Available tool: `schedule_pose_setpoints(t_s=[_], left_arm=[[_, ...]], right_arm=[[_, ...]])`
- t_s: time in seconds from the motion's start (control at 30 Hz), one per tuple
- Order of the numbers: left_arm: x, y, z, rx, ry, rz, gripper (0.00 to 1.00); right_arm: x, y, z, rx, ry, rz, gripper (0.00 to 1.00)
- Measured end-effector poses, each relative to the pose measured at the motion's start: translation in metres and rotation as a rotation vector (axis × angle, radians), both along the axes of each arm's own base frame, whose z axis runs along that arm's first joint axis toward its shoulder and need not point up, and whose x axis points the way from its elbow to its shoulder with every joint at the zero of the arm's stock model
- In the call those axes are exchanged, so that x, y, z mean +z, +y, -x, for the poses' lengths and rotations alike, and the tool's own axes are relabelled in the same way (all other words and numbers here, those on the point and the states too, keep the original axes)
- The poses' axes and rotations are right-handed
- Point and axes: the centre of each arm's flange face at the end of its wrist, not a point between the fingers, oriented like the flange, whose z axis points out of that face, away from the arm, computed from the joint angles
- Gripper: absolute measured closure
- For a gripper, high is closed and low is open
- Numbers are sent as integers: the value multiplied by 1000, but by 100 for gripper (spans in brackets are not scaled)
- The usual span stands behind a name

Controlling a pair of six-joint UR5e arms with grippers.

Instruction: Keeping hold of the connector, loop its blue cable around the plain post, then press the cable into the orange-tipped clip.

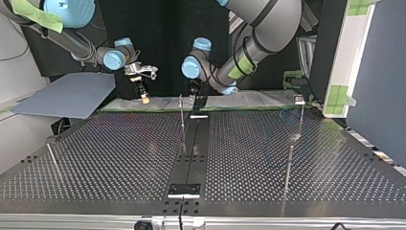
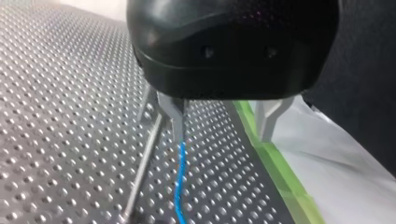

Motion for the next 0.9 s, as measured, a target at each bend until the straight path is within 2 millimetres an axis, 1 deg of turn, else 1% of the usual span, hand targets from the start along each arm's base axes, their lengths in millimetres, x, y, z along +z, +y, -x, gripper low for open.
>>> schedule_pose_setpoints(t_s=[0.03,0.17,0.2,0.23,0.3,0.33,0.43,0.6,0.9], left_arm=[[3,-1,0,-3,-4,5,25],[13,-4,0,-8,-17,17,25],[14,-5,0,-6,-18,19,25],[15,-5,0,-3,-20,22,22],[16,-5,0,-1,-20,25,22],[16,-4,1,-1,-20,27,14],[15,-4,3,-2,-22,34,9],[11,-5,9,-13,-21,47,9],[10,-20,21,-110,-11,59,9]], right_arm=[[0,0,0,0,0,0,100],[0,0,0,1,0,0,100],[0,0,0,1,0,-1,100],[0,0,0,1,0,0,100],[0,0,0,1,0,0,100],[0,0,0,1,0,0,100],[0,0,0,1,-1,0,100],[0,0,0,1,-2,1,100],[-1,1,-1,9,-1,-1,100]])
